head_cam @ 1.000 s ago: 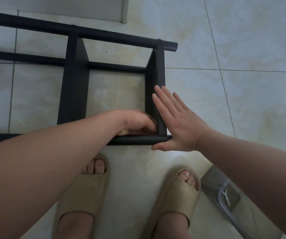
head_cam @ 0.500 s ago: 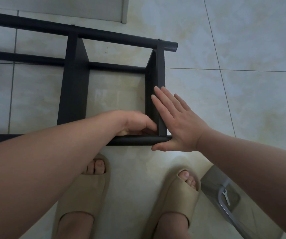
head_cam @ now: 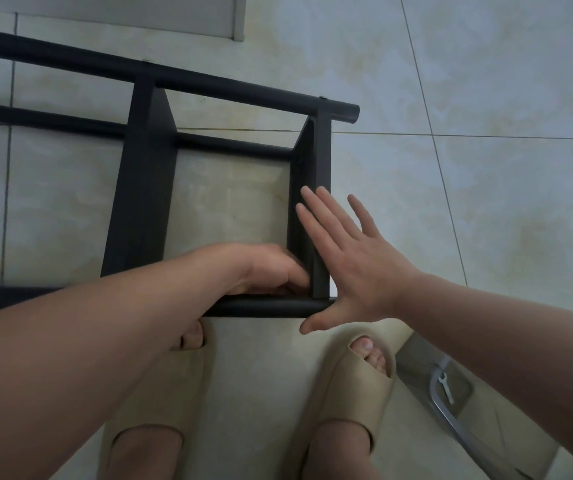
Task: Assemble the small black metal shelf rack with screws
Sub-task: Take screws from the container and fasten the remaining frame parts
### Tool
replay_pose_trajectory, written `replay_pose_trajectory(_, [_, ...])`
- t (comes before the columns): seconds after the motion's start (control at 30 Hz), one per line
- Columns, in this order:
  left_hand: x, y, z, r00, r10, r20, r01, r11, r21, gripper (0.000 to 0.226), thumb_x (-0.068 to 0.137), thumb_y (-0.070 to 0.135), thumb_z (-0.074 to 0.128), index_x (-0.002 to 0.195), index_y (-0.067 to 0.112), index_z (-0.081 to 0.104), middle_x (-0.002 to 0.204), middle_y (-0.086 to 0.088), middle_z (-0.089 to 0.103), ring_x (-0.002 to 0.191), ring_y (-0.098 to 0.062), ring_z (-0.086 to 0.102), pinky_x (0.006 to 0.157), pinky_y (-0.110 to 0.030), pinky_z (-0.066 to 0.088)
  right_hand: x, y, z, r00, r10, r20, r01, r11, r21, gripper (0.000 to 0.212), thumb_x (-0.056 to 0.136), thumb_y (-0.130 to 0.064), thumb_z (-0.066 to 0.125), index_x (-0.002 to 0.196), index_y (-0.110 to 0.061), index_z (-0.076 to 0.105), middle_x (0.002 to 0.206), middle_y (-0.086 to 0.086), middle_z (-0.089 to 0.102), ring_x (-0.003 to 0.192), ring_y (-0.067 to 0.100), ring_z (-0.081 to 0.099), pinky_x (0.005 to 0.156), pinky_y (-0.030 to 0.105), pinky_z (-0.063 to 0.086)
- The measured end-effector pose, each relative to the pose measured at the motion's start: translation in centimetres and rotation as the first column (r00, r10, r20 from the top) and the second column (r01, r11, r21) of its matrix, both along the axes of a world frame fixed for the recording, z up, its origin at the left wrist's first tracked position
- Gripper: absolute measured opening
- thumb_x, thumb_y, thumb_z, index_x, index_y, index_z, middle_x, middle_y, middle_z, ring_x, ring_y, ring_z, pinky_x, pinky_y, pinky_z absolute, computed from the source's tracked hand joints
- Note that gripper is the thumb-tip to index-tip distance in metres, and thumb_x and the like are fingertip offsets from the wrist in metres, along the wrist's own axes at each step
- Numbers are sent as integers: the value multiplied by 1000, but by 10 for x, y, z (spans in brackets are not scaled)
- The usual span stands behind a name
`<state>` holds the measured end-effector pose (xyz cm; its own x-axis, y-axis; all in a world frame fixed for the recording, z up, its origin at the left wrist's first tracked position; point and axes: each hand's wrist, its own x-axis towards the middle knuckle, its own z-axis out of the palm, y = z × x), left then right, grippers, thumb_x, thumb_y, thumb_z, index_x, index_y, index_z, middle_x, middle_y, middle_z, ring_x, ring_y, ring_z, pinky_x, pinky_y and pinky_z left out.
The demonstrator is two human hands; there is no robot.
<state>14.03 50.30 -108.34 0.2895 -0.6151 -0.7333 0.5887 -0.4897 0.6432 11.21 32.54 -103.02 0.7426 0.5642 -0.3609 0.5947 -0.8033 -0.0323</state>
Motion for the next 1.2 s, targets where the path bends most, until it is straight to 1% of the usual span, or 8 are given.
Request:
replay_pose_trajectory(0.1, [-2,1,2,1000,-17,13,17,1000,6,8,83,9,63,84,9,71,71,-5,69,66,-20,63,64,-26,49,-3,2,-1,1000,-17,-5,17,1000,19,145,61,-102,34,161,-3,-2,168,13,-14,155,27,-16,124,58,0])
replay_pose_trajectory(0.27, [-2,1,4,999,-39,23,39,999,20,11,85,9,64,79,12,73,74,-5,71,69,-20,66,69,-29,51,-4,1,-4,1000,-27,-8,28,997,70,143,63,-102,35,161,-5,-4,169,12,-13,155,26,-16,125,57,2])
replay_pose_trajectory(0.43, [-4,2,5,999,-21,35,20,999,31,9,85,10,64,81,10,71,70,-5,70,65,-20,64,64,-27,49,-5,1,-6,999,-39,-5,39,992,121,141,65,-99,40,161,-4,1,169,13,-10,156,27,-14,125,56,6])
replay_pose_trajectory(0.57, [-4,2,2,1000,0,26,0,999,32,8,83,8,65,84,7,72,76,-10,70,74,-26,64,75,-34,49,-6,1,-7,999,-40,-1,39,993,112,141,65,-99,40,161,-4,0,169,13,-10,156,28,-14,125,56,6])
replay_pose_trajectory(0.77, [-4,1,1,998,35,46,-35,999,13,8,63,14,67,63,17,74,70,-10,66,73,-26,61,73,-35,48,-5,1,-6,999,-41,-2,41,993,112,140,66,-98,40,161,-3,1,169,14,-10,156,29,-14,125,56,6])
replay_pose_trajectory(0.97, [-2,3,-8,998,52,-33,-55,996,-71,34,83,-4,62,62,19,76,68,-6,68,68,-20,66,71,-29,53,-6,1,-7,999,-44,-2,44,992,122,139,66,-98,41,161,-4,1,169,13,-10,156,28,-14,125,56,6])
replay_pose_trajectory(1.1, [-2,3,-10,991,94,-97,-104,989,-104,30,85,-12,57,72,11,72,70,-9,67,70,-21,66,68,-27,55,-6,1,-7,999,-42,-2,42,991,129,139,66,-97,42,161,-4,2,169,14,-9,156,28,-14,125,56,7])
replay_pose_trajectory(1.2, [-2,3,-10,984,88,-153,-108,987,-122,39,87,-12,53,66,14,75,71,-10,67,69,-22,66,71,-31,53,-6,0,-8,999,-42,0,42,990,137,139,66,-97,41,161,-3,3,169,14,-8,156,29,-13,125,57,7])
